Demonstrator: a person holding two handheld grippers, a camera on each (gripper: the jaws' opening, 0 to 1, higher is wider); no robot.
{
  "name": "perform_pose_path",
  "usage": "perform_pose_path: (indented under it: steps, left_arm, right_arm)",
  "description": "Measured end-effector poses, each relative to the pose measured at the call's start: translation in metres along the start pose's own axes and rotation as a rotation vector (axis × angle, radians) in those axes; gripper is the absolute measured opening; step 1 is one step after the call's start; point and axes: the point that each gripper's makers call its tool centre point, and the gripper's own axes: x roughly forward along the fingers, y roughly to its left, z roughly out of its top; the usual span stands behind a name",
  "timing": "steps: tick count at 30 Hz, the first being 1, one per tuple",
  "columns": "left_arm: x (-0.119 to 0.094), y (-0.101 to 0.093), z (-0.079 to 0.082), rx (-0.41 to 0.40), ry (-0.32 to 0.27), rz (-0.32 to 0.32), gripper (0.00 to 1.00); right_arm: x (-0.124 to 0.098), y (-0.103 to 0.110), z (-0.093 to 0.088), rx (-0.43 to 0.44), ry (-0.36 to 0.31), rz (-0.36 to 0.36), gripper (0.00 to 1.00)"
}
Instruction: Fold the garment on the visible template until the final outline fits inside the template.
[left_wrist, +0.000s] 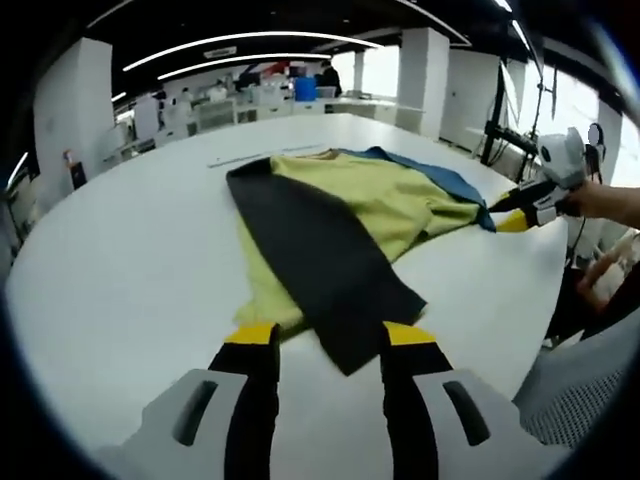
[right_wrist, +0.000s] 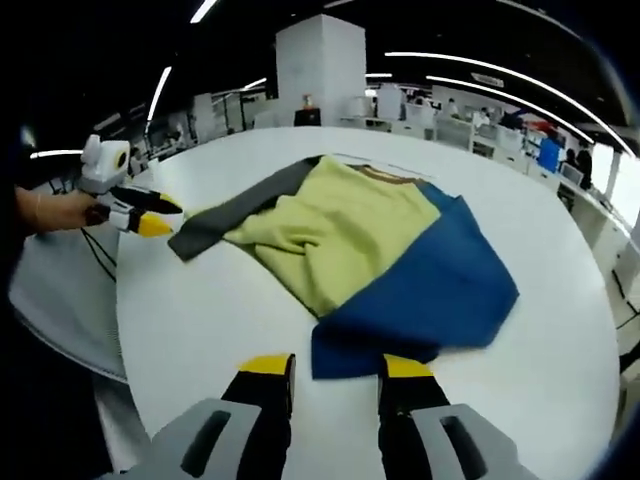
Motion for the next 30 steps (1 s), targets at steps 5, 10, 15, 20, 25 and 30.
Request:
perform_pose_path:
  steps: [5, 10, 15, 20, 25, 30]
  left_arm:
    - [0.003, 0.000, -0.007, -0.006, 0.018, 0.005, 0.26]
    - [0.005, -0.005, -0.013, -0.003, 0.044, -0.007, 0.22]
    - [0.009, -0.012, -0.015, 0.017, 0.051, -0.043, 0.14]
    - [0.010, -0.010, -0.015, -0.001, 0.052, -0.035, 0.12]
    - [0.010, -0.008, -0.015, -0.019, 0.058, -0.008, 0.10]
    - [0.010, -0.010, -0.015, -0.015, 0.060, -0.013, 0.04]
  right_arm:
    - [0.004, -0.001, -0.001, -0.036, 0.013, -0.031, 0.21]
    - [0.006, -0.002, -0.002, -0.048, 0.015, -0.054, 0.19]
    - [0.006, 0.000, -0.002, -0.051, 0.002, -0.060, 0.15]
    - [0.006, -0.003, -0.002, -0.031, -0.002, -0.081, 0.10]
    - [0.006, -0.008, -0.002, -0.022, 0.000, -0.111, 0.01]
    - [0.006, -0.009, -0.002, -0.035, 0.002, -0.122, 0.00]
